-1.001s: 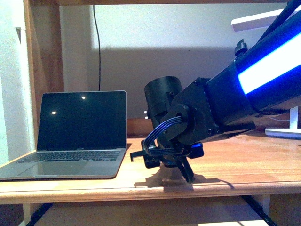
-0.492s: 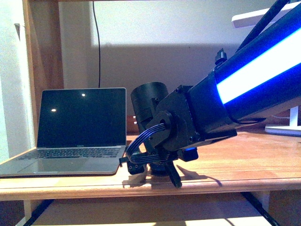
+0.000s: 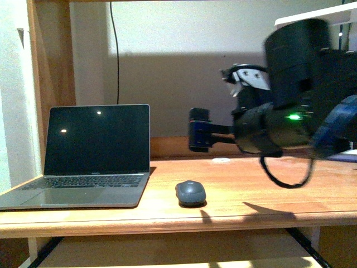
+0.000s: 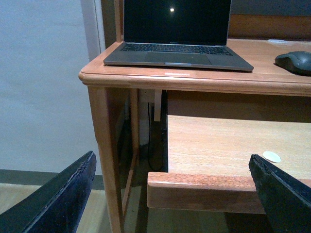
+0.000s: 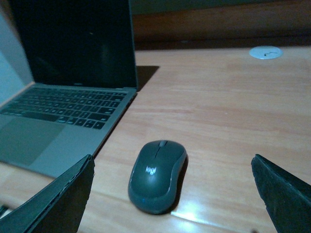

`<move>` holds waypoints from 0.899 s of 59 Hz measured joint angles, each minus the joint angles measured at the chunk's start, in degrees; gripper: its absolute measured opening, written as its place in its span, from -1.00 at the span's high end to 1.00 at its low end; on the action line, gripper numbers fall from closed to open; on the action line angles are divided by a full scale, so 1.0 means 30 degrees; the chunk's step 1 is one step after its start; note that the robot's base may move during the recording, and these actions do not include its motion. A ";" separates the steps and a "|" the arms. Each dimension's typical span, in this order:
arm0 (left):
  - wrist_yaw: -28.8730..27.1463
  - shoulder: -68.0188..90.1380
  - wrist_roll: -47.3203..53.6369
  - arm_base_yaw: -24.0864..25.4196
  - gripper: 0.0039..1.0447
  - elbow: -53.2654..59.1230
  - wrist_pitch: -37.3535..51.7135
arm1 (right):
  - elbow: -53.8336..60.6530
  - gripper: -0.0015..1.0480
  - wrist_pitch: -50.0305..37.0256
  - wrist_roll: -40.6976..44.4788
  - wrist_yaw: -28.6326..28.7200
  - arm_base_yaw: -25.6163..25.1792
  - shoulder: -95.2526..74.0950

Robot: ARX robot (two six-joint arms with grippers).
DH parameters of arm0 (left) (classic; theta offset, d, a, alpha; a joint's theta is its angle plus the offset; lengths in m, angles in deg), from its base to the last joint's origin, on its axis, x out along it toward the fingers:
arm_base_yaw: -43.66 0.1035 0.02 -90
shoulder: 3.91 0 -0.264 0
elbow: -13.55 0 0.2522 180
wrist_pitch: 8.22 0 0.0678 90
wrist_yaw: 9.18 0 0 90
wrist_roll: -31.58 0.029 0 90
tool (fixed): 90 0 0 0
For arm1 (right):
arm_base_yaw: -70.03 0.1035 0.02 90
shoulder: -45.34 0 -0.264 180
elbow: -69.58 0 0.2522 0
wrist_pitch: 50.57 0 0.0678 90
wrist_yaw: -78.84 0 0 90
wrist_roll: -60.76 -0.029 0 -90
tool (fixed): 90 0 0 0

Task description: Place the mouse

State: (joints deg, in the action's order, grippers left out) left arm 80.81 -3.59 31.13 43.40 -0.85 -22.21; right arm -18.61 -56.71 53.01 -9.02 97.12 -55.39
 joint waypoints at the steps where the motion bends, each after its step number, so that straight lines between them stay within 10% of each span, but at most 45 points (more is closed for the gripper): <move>1: 0.0000 0.0000 0.0000 0.0000 -0.86 0.0000 0.0000 | 0.0845 -0.86 -0.0452 -0.0044 0.0648 -0.0255 0.0532; 38: 0.0000 0.0000 0.0000 0.0000 -0.86 0.0000 0.0000 | 1.7864 -0.86 -0.2149 0.3067 1.4710 -0.7395 1.1606; 53: 0.0000 0.0000 -0.0007 0.0000 -0.86 0.0000 0.0000 | 1.9868 -0.86 0.1005 0.5697 1.6313 -0.7373 1.3464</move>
State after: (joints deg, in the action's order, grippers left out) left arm 80.81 -3.59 31.11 43.40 -0.85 -22.21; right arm 40.99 -53.70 70.10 39.91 75.01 -14.99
